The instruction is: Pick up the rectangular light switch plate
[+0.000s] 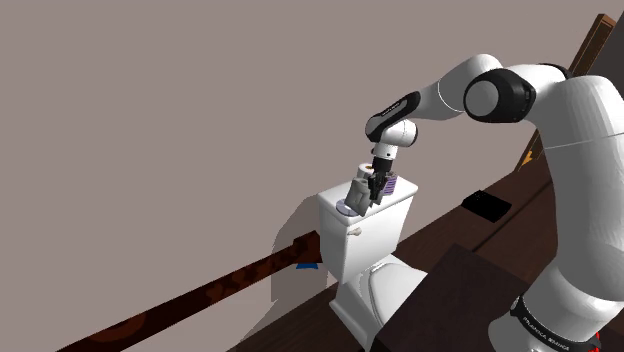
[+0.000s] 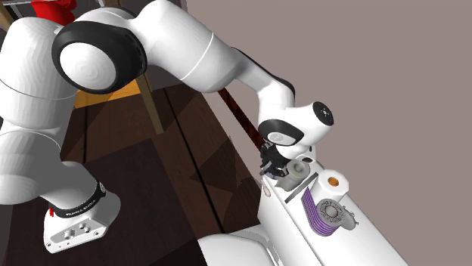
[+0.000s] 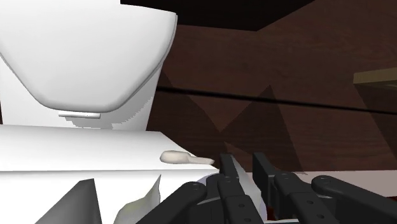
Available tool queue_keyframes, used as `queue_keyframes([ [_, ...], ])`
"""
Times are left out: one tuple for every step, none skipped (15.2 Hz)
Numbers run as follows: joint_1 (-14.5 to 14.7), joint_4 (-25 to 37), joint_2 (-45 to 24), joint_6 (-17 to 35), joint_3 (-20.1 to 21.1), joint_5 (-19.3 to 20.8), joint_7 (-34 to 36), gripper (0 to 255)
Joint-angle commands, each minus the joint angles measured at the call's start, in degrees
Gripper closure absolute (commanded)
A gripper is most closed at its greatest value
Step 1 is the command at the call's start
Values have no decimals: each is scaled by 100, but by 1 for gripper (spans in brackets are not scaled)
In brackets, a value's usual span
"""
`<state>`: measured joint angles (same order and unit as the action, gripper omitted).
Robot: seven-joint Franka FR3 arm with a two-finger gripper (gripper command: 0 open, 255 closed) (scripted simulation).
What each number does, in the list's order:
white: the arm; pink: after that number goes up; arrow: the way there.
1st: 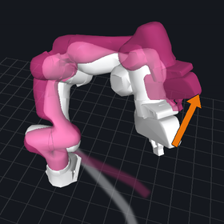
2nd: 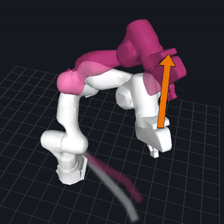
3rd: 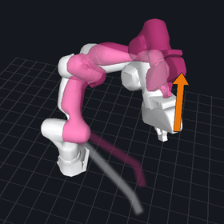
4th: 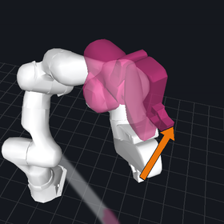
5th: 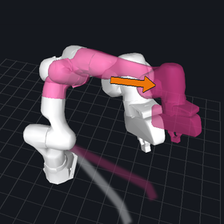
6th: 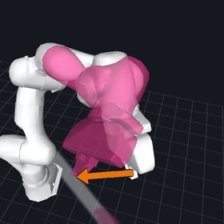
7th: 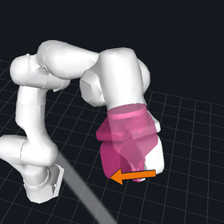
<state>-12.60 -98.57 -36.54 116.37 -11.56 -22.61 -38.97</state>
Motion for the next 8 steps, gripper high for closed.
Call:
queue_keyframes([
  [0,-1,-2,3,0,-1,-1,255],
  [0,-1,-2,3,0,-1,-1,255],
  [0,-1,-1,3,0,-1,-1,255],
  [0,-1,-1,3,0,-1,-1,255],
  [0,-1,-1,3,0,-1,-1,255],
  [-1,-1,-2,3,0,-1,-2,255],
  [4,7,-3,-1,2,-1,6,255],
  [10,4,50,-49,-8,14,23,255],
])
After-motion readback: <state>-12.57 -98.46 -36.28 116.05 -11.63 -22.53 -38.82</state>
